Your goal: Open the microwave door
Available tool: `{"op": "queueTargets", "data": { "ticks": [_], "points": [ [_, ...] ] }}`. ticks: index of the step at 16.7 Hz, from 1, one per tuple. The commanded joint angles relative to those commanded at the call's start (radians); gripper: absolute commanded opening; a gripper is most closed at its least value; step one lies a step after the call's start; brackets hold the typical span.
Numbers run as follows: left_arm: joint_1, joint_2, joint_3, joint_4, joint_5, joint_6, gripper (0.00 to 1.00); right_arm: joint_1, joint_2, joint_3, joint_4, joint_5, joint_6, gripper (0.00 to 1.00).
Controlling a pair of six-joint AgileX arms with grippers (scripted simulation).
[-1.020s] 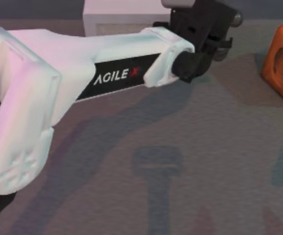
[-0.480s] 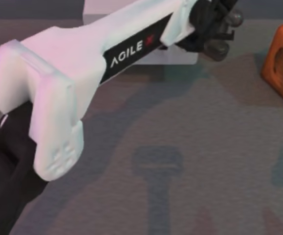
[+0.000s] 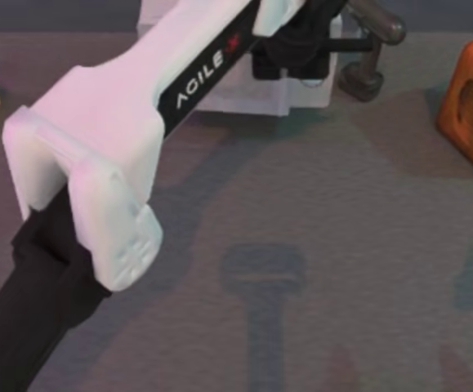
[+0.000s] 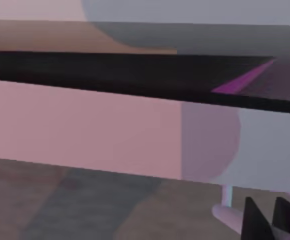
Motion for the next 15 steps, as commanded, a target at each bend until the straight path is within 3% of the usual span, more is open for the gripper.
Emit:
{"op": "queueTargets", "data": {
  "ticks": [15],
  "points": [
    [0.004, 0.008, 0.024, -0.025, 0.01, -0.006, 0.0, 0.0, 0.0, 0.0, 0.0, 0.0, 0.0, 1.0]
  ]
}}
